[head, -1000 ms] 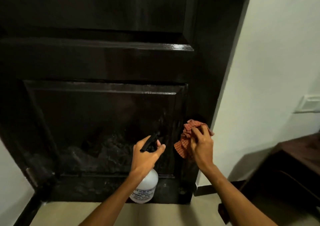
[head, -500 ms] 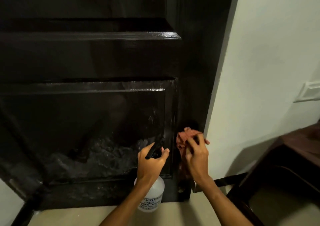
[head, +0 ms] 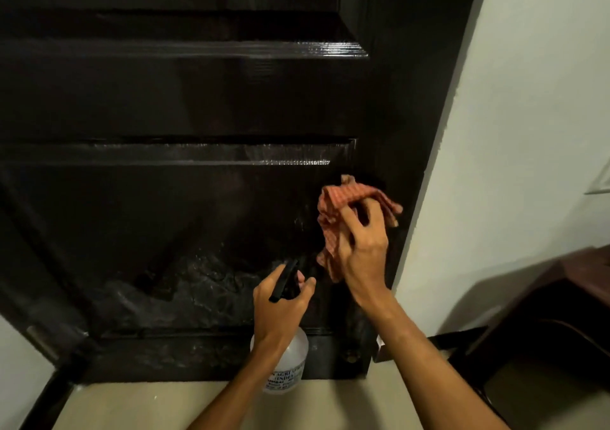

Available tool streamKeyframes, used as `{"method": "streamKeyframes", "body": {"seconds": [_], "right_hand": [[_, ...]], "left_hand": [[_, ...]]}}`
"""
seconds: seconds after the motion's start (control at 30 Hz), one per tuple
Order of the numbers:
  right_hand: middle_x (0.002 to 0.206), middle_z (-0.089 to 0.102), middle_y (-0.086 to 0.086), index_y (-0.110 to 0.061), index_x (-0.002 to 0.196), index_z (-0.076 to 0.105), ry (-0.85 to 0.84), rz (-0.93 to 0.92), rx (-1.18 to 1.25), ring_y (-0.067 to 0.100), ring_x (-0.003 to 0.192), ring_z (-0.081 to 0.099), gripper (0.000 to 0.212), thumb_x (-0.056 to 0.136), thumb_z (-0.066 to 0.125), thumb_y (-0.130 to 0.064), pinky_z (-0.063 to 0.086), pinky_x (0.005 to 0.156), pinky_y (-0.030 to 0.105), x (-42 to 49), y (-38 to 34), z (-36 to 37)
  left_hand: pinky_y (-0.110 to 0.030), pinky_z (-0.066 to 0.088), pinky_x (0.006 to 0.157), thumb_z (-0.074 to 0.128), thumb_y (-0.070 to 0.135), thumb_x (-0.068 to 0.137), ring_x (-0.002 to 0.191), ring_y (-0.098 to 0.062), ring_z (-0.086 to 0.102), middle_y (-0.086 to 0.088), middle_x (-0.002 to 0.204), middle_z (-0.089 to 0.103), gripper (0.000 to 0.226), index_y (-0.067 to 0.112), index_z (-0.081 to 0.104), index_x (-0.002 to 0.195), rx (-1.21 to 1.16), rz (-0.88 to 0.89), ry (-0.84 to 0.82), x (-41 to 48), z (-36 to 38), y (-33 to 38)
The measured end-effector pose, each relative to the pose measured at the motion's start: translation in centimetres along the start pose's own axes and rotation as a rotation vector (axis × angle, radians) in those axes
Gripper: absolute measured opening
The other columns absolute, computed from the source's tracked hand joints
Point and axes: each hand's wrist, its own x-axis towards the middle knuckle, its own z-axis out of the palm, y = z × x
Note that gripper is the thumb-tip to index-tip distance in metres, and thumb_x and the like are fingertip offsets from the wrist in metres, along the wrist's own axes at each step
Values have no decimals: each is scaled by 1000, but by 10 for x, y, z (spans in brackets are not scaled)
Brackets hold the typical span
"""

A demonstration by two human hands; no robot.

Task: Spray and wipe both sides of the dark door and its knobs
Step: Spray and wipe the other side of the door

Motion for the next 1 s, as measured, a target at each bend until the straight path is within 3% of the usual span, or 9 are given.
{"method": "streamKeyframes", "body": {"seconds": [0.1,0.27,0.47,0.57,0.63,0.7,0.8,0.87,1.0], "right_hand": [[144,40,15,-17,145,58,-112,-63,-44,36,128,48,44,101,55,-22,45,104,36,-23,-4,18],[127,49,6,-20,119,70,-369,-80,-48,35,105,60,39,86,75,-2,54,72,34,-93,25,22],[130,46,19,-16,121,73,-65,-103,-127,42,110,51,36,89,65,-1,51,75,38,-6,-12,34],[135,41,13,-30,141,59,-319,-156,-218,40,110,47,71,80,75,2,55,62,41,-53,-1,39],[131,40,6,-31,143,53,-550,-211,-253,36,108,52,73,79,76,-4,56,56,38,-85,10,39],[129,42,3,-27,134,59,-586,-197,-197,36,111,56,61,80,75,-3,55,62,38,-80,7,41],[134,51,19,-10,122,68,-236,-168,-94,42,116,54,34,90,61,-5,48,87,41,-33,-26,49],[140,46,25,-7,136,63,-95,-164,-123,43,116,49,44,93,58,-6,45,93,44,-14,-43,58],[143,38,18,-11,153,45,-454,-369,-286,39,110,49,81,77,67,2,56,79,46,-82,-31,80]], "left_hand": [[-23,54,61,81,7,85,60,-11,67,4,64,68,24,16,65,70,3,13,9,-3,-8,-6],[-39,60,67,81,7,85,66,-20,70,0,67,70,24,21,67,72,-35,-29,13,3,-23,-17],[-16,53,65,79,0,87,64,-5,68,6,65,70,21,10,67,73,-93,-53,43,6,-45,-21],[-16,53,64,79,1,87,63,-6,68,4,66,70,20,10,67,73,-81,-67,59,6,-50,-26],[-19,55,67,79,4,86,65,-9,69,4,67,71,19,12,68,74,-63,-70,80,7,-55,-28],[-23,57,72,80,6,86,69,-12,71,3,69,72,18,15,69,74,-62,-78,100,8,-61,-33],[-25,57,75,81,8,86,76,-16,72,2,72,73,15,14,70,77,-97,-136,116,8,-70,-45],[-22,57,77,83,11,85,82,-15,73,2,76,74,11,11,72,84,-114,-180,147,8,-77,-50],[-18,56,73,82,2,84,74,-10,73,2,74,74,13,9,71,80,-115,-145,189,13,-93,-53]]}}
